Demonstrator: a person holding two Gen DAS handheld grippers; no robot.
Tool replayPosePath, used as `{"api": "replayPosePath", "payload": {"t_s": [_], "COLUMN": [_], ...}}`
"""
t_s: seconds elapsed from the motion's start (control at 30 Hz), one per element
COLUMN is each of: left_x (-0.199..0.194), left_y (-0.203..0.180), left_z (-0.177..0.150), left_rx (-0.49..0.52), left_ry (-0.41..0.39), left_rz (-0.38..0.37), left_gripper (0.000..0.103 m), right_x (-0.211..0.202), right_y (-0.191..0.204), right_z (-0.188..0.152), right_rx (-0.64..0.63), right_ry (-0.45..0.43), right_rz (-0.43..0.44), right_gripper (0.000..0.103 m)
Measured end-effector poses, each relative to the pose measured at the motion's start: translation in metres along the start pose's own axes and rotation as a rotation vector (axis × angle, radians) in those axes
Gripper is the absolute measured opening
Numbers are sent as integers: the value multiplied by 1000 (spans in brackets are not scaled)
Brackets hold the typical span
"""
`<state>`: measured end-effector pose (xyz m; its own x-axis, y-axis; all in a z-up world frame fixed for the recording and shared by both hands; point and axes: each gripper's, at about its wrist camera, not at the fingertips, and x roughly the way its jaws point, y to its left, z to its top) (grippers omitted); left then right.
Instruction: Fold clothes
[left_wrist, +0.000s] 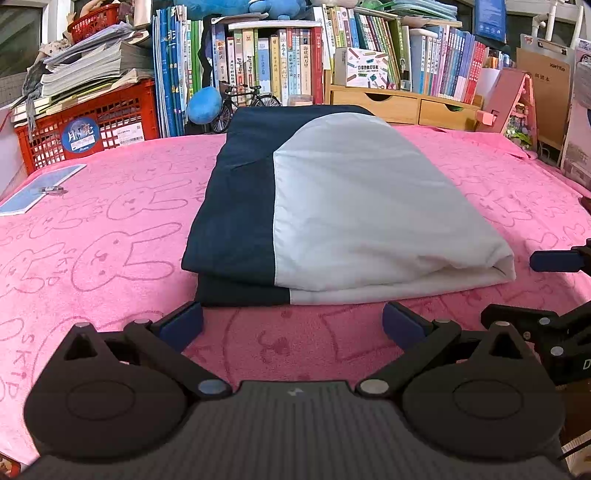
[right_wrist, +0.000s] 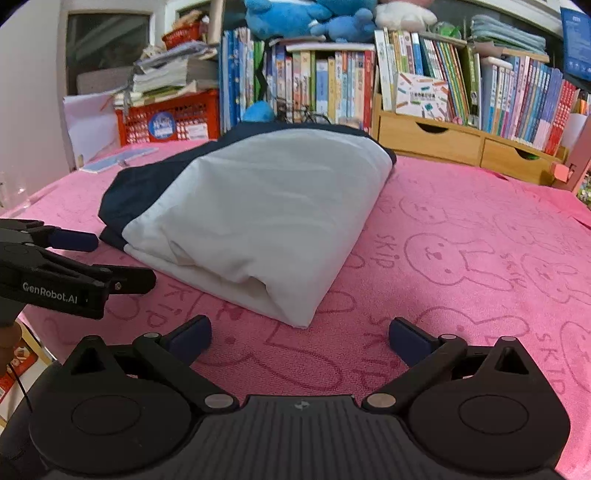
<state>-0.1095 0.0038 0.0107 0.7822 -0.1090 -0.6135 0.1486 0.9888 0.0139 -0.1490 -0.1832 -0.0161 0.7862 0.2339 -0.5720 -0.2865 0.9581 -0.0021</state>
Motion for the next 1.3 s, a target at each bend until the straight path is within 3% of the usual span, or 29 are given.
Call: {"api": "replayPosePath", "payload": {"t_s": [1.3], "left_x": [-1], "left_y": [2], "left_z": [-1], "left_rx": [-6], "left_ry": [8], "left_rz": [4], "left_gripper": [103], "right_x": [0], "right_y": [-1], "right_z": [-4], "right_rx": [7], "right_ry": [-10], "right_rz": [11], "right_gripper": [103]}}
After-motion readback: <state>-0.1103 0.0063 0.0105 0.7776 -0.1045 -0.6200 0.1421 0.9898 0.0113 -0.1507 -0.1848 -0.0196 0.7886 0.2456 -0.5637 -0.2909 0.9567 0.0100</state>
